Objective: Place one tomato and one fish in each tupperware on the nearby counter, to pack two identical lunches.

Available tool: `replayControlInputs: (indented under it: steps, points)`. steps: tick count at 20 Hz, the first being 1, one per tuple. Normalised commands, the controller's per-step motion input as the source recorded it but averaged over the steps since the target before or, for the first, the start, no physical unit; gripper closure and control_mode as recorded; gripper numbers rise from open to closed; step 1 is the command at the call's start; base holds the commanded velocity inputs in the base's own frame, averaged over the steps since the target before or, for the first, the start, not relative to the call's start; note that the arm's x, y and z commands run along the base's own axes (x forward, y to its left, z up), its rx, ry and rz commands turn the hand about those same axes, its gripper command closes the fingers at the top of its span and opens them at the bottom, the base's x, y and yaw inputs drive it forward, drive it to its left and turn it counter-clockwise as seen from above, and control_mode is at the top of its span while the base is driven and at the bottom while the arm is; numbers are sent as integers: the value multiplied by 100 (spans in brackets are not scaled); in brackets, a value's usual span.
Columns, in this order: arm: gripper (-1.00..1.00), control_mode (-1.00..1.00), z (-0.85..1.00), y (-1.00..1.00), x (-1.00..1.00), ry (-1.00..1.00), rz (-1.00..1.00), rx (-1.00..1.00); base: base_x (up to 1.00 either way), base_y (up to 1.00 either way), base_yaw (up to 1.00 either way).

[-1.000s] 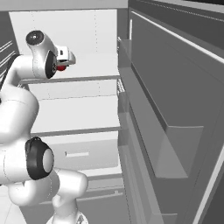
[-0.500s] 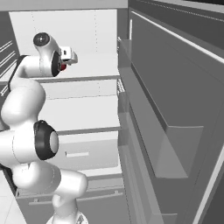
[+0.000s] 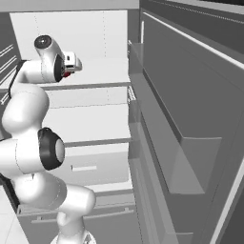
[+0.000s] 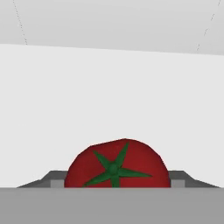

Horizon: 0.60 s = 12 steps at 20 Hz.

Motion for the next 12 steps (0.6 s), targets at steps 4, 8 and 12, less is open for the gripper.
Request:
replayControlInputs:
  steps: [4,8,12]
  points:
    - [100,-100,0,21,-67,-2,0,0,0,0,0]
    - [100,-100,4,62,-100,-9,-1,1,0,0,0]
    - [100,-100,51,32,-100,0,-10,20,0,0,0]
